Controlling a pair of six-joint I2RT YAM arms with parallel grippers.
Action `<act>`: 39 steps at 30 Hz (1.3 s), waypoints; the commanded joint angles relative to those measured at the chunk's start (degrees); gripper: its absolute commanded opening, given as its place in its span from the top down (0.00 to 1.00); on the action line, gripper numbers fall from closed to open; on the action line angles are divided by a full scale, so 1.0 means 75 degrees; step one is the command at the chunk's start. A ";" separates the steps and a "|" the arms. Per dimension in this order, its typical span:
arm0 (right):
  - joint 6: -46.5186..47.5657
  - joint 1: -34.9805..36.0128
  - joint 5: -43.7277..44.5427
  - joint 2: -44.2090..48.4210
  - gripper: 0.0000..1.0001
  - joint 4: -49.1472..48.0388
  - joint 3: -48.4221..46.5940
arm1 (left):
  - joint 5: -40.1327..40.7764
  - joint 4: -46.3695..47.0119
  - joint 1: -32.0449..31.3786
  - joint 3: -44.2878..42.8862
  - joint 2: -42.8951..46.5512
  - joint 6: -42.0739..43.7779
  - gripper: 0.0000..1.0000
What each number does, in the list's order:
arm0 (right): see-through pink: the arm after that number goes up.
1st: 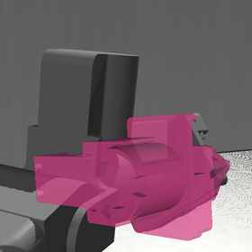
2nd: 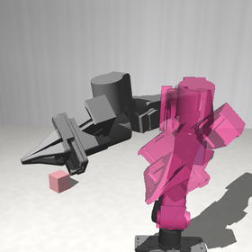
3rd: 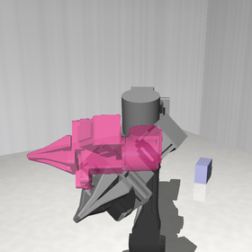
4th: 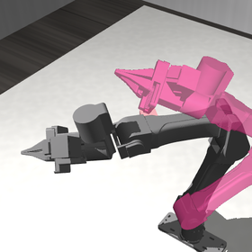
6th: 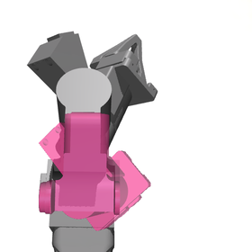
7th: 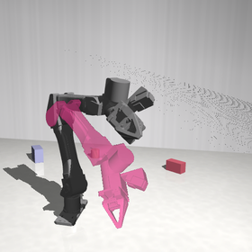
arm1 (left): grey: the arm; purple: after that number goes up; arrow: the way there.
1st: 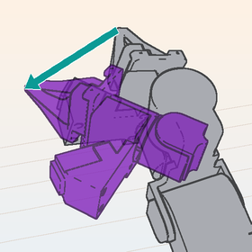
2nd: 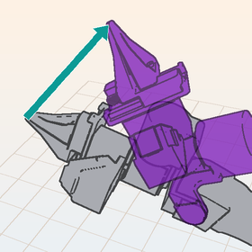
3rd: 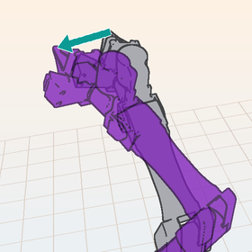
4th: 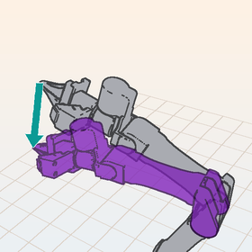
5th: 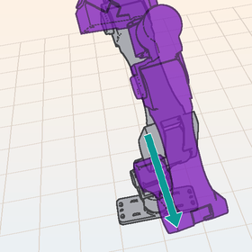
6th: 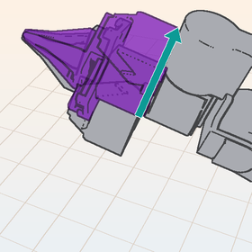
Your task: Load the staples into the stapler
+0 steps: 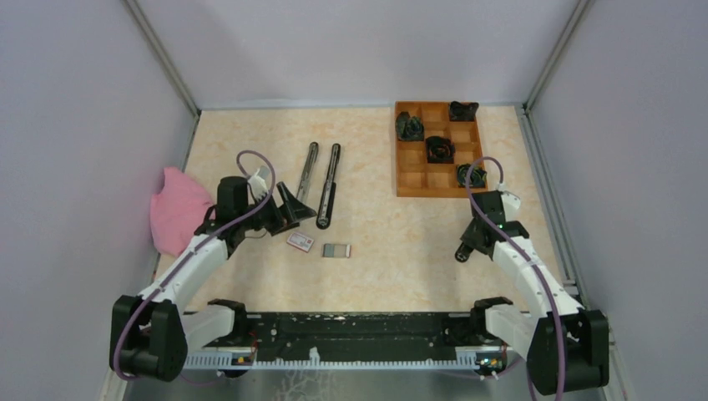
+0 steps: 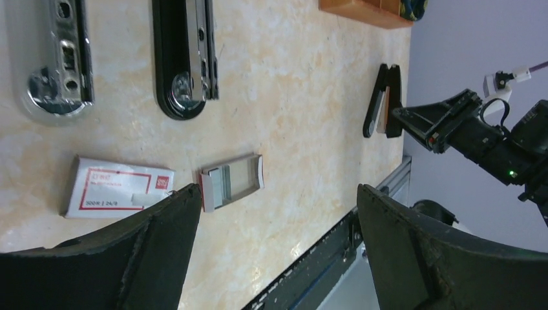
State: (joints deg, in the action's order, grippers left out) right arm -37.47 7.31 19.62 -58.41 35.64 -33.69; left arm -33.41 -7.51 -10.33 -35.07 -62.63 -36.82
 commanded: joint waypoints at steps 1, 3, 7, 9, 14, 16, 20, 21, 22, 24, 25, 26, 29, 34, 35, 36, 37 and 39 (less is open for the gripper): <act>-0.0065 -0.0040 -0.1216 0.0541 1.00 -0.0533 0.0073 | -0.0540 0.1175 -0.0308 0.0358 0.0140 -0.0499 0.08; -0.0239 0.0022 -0.1628 0.0711 1.00 -0.0717 0.0122 | -0.0288 0.1136 -0.0747 0.0315 0.0136 -0.0471 0.11; -0.0637 0.0398 -0.2050 0.1094 1.00 -0.0971 0.0093 | 0.0282 0.1084 -0.1516 0.0102 0.0116 -0.0423 0.14; -0.0907 0.0608 -0.2302 0.1243 1.00 -0.1197 0.0093 | 0.0489 0.1131 -0.1839 0.0001 0.0074 -0.0449 0.15; -0.1528 0.1096 -0.2842 0.1464 1.00 -0.1887 0.0107 | 0.0799 0.1437 -0.2557 -0.0151 -0.0136 -0.0557 0.17; -0.1756 0.1274 -0.3007 0.1508 1.00 -0.2236 0.0147 | 0.0801 0.1606 -0.2800 -0.0195 -0.0274 -0.0634 0.19; -0.2161 0.1805 -0.3111 0.1566 1.00 -0.3102 0.0297 | 0.0859 0.1926 -0.3363 -0.0335 -0.0632 -0.0727 0.23; -0.2235 0.1949 -0.3066 0.1557 1.00 -0.3283 0.0316 | 0.0901 0.1956 -0.3507 -0.0409 -0.0741 -0.0714 0.24; -0.2309 0.2079 -0.3016 0.1535 1.00 -0.3458 0.0343 | 0.0938 0.1992 -0.3634 -0.0479 -0.0847 -0.0705 0.25; -0.2456 0.2291 -0.2971 0.1471 1.00 -0.3853 0.0393 | 0.1018 0.2064 -0.3920 -0.0624 -0.1050 -0.0677 0.27; -0.2536 0.2394 -0.2953 0.1434 1.00 -0.4046 0.0425 | 0.1089 0.2077 -0.4046 -0.0686 -0.1153 -0.0658 0.28; -0.2609 0.2487 -0.2939 0.1385 1.00 -0.4230 0.0451 | 0.1142 0.2079 -0.4173 -0.0768 -0.1257 -0.0627 0.29; -0.2731 0.2761 -0.2842 0.1223 1.00 -0.4667 0.0468 | 0.1315 0.2063 -0.4435 -0.0975 -0.1554 -0.0535 0.32; -0.2899 0.3236 -0.2548 0.0958 1.00 -0.5216 0.0458 | 0.1802 0.2096 -0.4751 -0.1163 -0.1947 -0.0548 0.36; -0.2918 0.3313 -0.2510 0.0911 1.00 -0.5318 0.0452 | 0.1848 0.2157 -0.4772 -0.1182 -0.2026 -0.0578 0.38; -0.2942 0.3393 -0.2468 0.0864 1.00 -0.5414 0.0444 | 0.1901 0.2227 -0.4806 -0.1201 -0.2102 -0.0606 0.39; -0.2966 0.3473 -0.2429 0.0825 1.00 -0.5529 0.0441 | 0.1956 0.2285 -0.4835 -0.1231 -0.2189 -0.0613 0.41; -0.2999 0.3588 -0.2342 0.0774 1.00 -0.5650 0.0423 | 0.2047 0.2280 -0.4883 -0.1348 -0.2385 -0.0610 0.43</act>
State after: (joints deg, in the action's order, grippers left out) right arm -58.19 32.25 -0.14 -52.71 4.56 -29.23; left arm -20.95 7.20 -46.09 -42.63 -78.37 -41.60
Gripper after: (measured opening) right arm 0.297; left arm 0.589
